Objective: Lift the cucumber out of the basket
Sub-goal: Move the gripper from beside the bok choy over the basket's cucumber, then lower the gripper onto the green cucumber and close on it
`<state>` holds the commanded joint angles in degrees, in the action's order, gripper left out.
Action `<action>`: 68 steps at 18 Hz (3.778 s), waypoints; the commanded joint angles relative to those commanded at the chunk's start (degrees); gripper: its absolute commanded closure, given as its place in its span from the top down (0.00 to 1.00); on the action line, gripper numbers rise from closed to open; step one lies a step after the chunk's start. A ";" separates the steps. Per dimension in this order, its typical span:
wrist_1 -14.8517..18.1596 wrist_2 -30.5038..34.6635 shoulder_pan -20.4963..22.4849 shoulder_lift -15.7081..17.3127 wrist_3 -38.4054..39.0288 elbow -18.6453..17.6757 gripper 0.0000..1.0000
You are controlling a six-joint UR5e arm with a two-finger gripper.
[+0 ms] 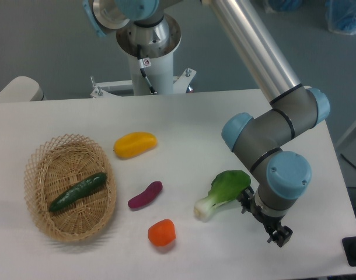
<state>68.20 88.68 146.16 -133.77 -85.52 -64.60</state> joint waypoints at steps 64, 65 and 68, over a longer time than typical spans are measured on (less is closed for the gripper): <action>-16.44 0.18 -31.21 19.42 43.59 -34.63 0.17; -16.44 0.09 -30.59 19.68 43.33 -34.45 0.17; -16.35 -0.09 -29.63 20.39 42.89 -33.49 0.17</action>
<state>51.86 88.59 116.54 -113.38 -42.63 -98.09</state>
